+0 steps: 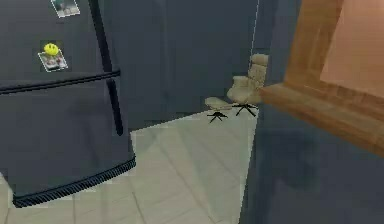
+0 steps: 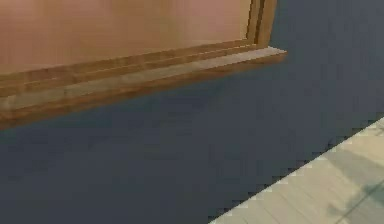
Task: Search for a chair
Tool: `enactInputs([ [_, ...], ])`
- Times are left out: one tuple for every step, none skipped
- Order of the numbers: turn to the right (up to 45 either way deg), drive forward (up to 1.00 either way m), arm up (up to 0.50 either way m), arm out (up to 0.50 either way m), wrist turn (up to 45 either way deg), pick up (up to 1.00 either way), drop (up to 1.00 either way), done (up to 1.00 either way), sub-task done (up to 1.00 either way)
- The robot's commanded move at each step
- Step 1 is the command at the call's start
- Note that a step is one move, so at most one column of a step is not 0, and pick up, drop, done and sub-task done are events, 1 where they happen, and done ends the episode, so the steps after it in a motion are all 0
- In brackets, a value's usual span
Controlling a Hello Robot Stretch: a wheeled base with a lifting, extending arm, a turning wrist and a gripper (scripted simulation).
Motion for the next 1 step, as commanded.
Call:
enactInputs([
  [-45.0, 0.00, 0.00, 0.00, 0.0, 0.00, 0.00, 0.00, 0.00],
])
